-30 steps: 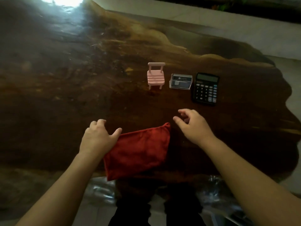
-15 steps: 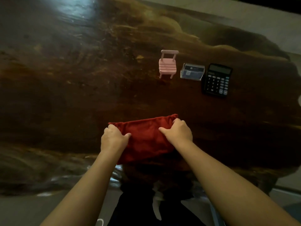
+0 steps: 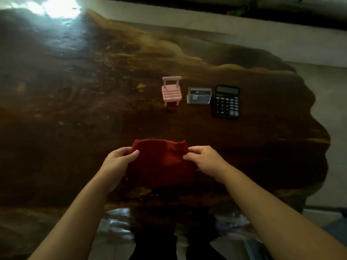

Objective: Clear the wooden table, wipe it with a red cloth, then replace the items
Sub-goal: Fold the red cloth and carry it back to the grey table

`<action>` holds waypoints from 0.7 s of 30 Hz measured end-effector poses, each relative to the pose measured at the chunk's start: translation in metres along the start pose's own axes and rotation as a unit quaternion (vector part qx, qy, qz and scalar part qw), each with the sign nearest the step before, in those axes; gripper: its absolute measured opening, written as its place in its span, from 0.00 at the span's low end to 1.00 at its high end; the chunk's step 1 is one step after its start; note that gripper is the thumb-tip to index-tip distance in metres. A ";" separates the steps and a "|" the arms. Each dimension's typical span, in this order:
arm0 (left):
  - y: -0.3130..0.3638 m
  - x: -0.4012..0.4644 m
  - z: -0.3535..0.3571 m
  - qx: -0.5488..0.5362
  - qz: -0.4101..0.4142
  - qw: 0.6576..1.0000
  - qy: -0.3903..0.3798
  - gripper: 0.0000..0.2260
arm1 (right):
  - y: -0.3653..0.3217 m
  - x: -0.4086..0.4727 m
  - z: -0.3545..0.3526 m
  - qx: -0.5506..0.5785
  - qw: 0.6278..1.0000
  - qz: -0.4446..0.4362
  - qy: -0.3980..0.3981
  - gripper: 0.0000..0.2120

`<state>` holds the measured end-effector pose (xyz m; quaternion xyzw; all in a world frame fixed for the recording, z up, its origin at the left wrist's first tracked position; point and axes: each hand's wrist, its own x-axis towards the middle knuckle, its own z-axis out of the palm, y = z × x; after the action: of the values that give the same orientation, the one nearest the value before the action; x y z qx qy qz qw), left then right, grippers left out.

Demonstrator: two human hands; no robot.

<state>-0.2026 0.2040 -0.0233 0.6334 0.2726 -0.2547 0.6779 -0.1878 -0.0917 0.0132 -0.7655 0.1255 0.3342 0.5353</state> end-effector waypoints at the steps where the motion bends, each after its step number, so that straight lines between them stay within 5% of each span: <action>1: 0.012 -0.001 0.002 -0.022 0.003 0.999 -0.025 0.09 | -0.005 -0.010 -0.008 0.026 1.000 -0.001 0.008 0.07; 10: 0.140 -0.042 0.076 -0.092 0.101 0.973 -0.186 0.17 | -0.058 -0.112 -0.088 0.220 0.964 -0.090 0.117 0.17; 15: 0.186 -0.080 0.132 -0.078 0.140 0.954 -0.255 0.19 | -0.072 -0.170 -0.123 0.294 0.928 -0.163 0.162 0.10; 21: 0.189 -0.122 0.235 0.010 0.116 0.929 -0.352 0.16 | -0.010 -0.262 -0.171 0.350 0.883 -0.181 0.255 0.08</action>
<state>-0.1497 -0.0178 0.2087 0.5366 -0.0619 -0.3836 0.7491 -0.3128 -0.2851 0.2243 -0.5967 0.2260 -0.0410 0.7689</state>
